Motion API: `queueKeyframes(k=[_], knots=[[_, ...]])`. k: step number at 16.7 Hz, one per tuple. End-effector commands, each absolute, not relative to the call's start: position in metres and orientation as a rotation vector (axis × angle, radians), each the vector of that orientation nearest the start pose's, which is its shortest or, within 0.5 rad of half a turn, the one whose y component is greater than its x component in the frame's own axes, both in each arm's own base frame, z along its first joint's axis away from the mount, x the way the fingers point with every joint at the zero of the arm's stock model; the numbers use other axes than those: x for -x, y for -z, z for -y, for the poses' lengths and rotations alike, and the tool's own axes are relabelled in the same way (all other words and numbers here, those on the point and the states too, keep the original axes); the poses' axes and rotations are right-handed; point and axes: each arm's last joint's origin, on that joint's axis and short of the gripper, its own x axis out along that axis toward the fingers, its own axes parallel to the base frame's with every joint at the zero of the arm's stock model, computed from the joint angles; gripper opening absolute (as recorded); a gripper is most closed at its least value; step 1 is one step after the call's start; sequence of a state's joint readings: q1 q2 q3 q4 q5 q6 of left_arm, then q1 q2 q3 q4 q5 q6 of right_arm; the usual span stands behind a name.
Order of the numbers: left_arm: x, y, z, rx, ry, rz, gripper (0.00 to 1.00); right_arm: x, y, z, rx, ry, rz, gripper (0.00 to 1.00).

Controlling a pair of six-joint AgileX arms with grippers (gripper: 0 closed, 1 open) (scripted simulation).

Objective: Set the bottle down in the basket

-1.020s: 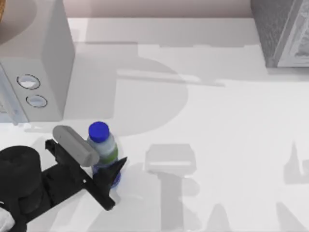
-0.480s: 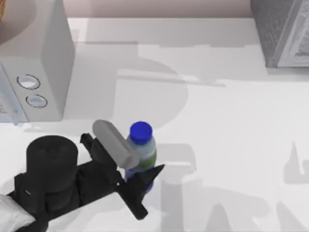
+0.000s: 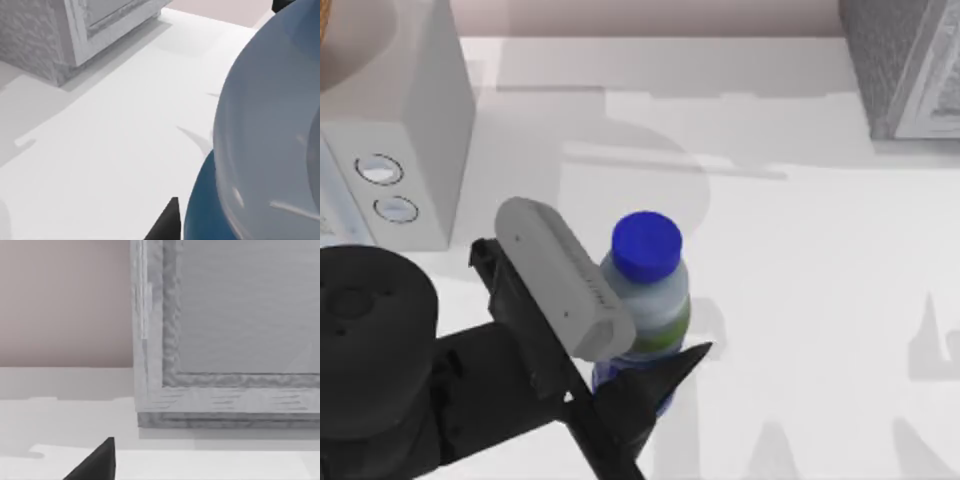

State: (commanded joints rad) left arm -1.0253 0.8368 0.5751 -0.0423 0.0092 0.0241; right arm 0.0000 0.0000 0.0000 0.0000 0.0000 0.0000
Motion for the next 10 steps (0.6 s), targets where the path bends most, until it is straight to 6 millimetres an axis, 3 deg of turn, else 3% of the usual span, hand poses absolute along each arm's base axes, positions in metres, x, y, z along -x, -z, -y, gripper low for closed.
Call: queueKeyframes(k=[3, 5, 7, 10], knots=[[-0.059, -0.309, 0.117, -0.149, 1.005, -0.248, 0.0, -0.106, -0.16, 0.001, 0.0, 0.0, 0.0, 1.0], [-0.036, -0.325, 0.071, -0.133, 0.978, -0.244, 0.0, -0.106, -0.16, 0.001, 0.0, 0.0, 0.0, 1.0], [-0.018, -0.327, 0.024, -0.122, 0.945, -0.248, 0.0, -0.106, -0.16, 0.001, 0.0, 0.0, 0.0, 1.0], [-0.003, -0.313, -0.04, -0.113, 0.89, -0.265, 0.0, -0.106, -0.16, 0.001, 0.0, 0.0, 0.0, 1.0]])
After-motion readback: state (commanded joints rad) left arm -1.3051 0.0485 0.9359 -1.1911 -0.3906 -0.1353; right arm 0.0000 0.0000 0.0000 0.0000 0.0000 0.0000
